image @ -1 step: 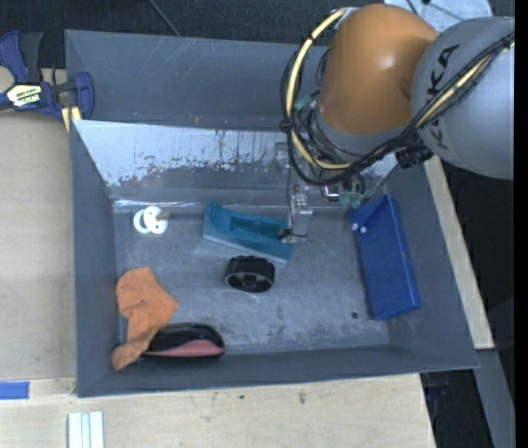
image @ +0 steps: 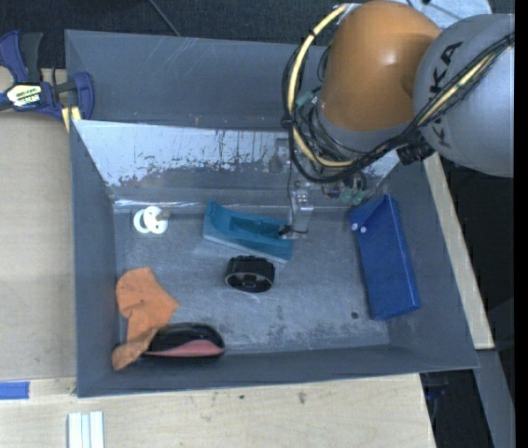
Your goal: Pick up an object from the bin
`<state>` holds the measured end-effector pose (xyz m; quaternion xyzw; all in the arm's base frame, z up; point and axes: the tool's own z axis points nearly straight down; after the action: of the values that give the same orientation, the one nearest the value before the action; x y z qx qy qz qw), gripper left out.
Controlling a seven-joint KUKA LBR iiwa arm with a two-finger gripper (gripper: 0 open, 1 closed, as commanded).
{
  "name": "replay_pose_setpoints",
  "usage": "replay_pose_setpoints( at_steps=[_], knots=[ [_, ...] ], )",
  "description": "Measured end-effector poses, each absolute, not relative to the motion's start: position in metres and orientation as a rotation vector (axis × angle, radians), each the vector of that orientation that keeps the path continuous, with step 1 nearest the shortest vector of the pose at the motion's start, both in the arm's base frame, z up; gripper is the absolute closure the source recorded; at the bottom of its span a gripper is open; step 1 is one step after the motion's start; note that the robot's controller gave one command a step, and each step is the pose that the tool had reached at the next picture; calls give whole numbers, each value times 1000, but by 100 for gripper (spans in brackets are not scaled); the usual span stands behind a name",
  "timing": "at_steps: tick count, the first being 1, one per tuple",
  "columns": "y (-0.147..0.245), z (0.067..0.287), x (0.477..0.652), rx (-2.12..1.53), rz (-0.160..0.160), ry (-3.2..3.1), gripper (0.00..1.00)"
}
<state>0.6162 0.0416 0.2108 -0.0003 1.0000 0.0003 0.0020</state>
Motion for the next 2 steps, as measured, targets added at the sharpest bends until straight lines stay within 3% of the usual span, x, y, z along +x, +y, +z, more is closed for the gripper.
replay_pose_setpoints(
  at_steps=[1,2],
  knots=[
    [50,173,609,-123,0,3131,0],
    [57,114,580,-360,-2,3114,0]
  ],
)
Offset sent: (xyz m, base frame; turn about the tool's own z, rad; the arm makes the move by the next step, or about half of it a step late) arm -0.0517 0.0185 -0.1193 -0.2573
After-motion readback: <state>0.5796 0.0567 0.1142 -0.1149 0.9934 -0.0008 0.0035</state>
